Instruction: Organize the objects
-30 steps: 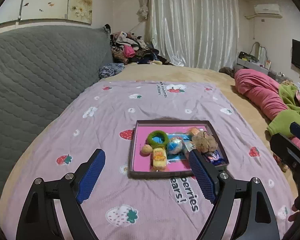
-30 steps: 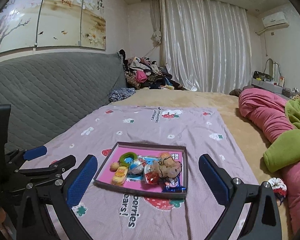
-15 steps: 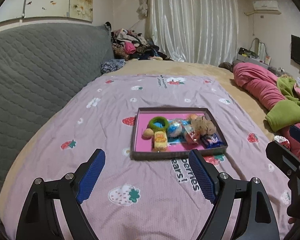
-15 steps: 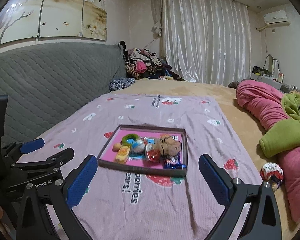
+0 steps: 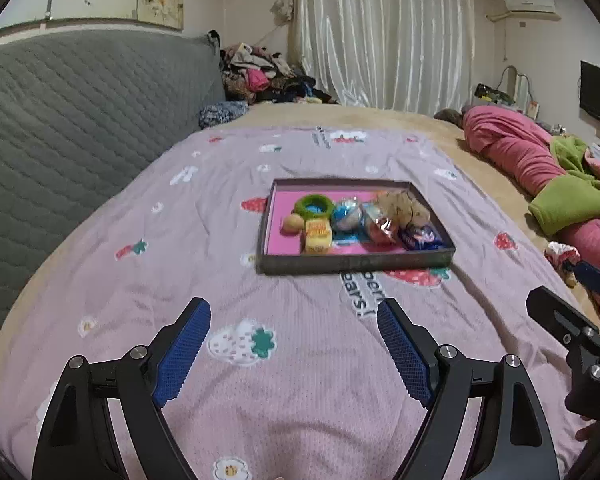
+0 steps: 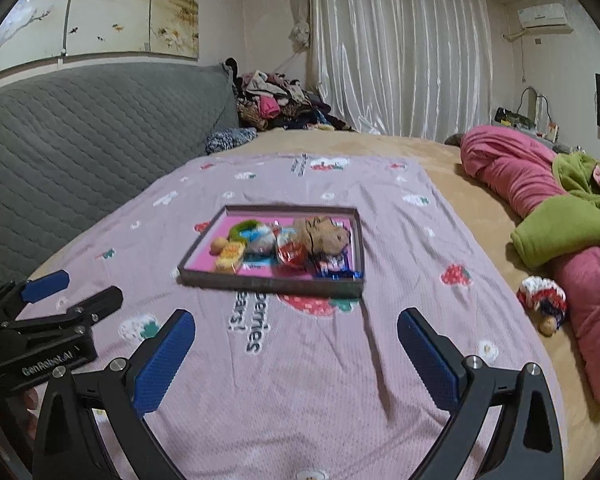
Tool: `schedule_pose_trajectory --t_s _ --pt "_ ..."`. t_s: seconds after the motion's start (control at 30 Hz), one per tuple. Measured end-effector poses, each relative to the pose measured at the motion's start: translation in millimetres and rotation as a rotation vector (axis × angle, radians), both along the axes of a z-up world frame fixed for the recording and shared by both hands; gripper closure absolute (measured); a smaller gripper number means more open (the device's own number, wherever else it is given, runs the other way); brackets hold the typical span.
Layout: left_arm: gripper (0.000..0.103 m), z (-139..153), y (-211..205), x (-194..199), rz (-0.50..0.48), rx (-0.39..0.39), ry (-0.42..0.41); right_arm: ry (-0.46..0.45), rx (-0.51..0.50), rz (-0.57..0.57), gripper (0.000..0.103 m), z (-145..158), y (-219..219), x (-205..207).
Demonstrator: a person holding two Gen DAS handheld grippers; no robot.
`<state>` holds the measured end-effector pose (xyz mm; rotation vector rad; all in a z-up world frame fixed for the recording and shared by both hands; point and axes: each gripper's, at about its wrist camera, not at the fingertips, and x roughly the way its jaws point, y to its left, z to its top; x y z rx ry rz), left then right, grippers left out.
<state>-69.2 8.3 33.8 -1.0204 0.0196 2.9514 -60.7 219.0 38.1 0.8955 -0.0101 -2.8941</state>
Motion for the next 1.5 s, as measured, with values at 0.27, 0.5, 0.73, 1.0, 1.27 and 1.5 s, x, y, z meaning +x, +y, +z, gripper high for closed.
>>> schedule_pose_trajectory --t_s 0.27,0.5,0.73,1.0,1.27,1.5 --pt "0.017 -25 1 9 -0.018 0.012 -0.012 -0.015 -0.002 -0.016 0.001 -29 8 8" --pt "0.017 -42 2 12 -0.015 -0.002 -0.028 -0.009 -0.007 -0.017 0.001 -41 12 15" --pt "0.017 -50 2 13 -0.011 -0.005 -0.03 -0.015 0.021 -0.02 0.001 -50 11 15" --pt "0.017 -52 1 12 -0.015 -0.001 -0.035 -0.025 0.02 -0.018 0.001 -54 11 14" --pt "0.017 -61 -1 12 -0.009 0.008 -0.047 -0.054 0.018 -0.023 0.001 -69 12 12" --pt "0.017 -70 -2 11 -0.002 0.01 -0.063 -0.061 0.019 -0.022 0.001 -73 12 13"
